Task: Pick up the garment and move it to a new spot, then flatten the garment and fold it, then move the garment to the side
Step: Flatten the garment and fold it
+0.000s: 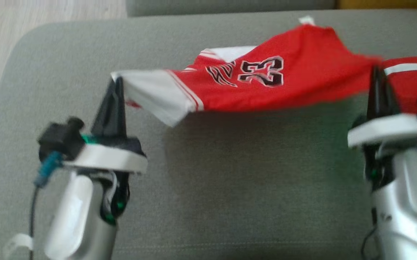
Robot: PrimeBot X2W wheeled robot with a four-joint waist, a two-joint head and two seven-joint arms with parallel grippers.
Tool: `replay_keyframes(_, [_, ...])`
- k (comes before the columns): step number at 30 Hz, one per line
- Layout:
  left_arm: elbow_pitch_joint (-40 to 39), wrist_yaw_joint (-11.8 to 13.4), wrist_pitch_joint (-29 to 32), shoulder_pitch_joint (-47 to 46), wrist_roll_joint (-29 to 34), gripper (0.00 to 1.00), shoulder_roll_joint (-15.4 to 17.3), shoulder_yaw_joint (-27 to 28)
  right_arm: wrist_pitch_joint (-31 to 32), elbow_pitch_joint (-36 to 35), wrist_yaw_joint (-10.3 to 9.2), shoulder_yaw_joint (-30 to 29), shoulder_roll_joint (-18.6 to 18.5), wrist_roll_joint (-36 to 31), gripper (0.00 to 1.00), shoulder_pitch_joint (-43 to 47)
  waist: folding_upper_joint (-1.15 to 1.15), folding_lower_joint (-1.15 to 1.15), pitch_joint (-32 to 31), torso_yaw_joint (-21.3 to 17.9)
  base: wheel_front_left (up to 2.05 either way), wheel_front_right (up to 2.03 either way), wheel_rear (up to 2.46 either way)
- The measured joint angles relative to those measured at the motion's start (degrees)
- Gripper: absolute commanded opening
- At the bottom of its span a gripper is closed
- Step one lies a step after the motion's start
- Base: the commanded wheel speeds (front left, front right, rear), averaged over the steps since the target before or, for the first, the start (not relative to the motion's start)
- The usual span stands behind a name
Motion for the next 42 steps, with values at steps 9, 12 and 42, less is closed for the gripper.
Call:
replay_keyframes(9, [-10.63,1.08,-0.43,-8.21,-3.67,0.00,-0.58,4.55,8.65,-19.13,0.00,4.47,-4.28,-0.54,0.00,-3.12,0.00,0.00,-5.22,-2.15,0.00,0.00,0.00])
replay_keyframes(12, [-14.84,2.22,-0.41,-9.32,-4.12,0.00,-0.74,5.19,11.50,-23.82,0.00,5.39,-4.54,-0.54,0.00,-3.00,0.00,0.00,-6.92,-2.69,0.00,0.00,0.00])
replay_keyframes(42, [12.10,-0.96,5.16,-56.85,-4.06,0.00,5.90,8.43,12.71,0.22,0.00,5.11,-3.89,-3.26,0.00,-47.32,0.00,0.02,10.10,-2.90,0.00,0.00,0.00])
